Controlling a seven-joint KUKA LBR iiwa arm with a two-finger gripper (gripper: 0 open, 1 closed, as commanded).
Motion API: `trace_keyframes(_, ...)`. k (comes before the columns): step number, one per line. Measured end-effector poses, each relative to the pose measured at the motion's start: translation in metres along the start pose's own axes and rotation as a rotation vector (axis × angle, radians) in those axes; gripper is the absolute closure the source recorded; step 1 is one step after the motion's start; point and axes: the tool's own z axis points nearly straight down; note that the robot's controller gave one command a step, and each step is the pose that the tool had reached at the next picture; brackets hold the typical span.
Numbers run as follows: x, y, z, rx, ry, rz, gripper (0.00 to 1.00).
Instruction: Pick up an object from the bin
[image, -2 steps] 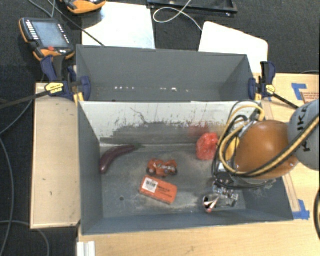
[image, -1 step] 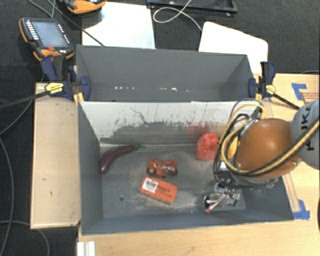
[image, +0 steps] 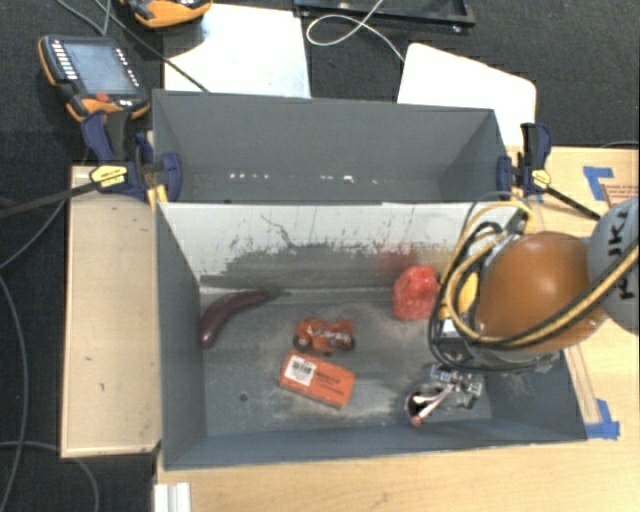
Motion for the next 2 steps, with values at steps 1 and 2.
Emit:
trace_keyframes(1, -0.0003, -0.0005, -0.0051, 0.001, -0.001, 0.001, 1.00)
trace_keyframes(2, -0.0003, 0.0009, -0.0111, -0.004, 0.000, 0.003, 1.00)
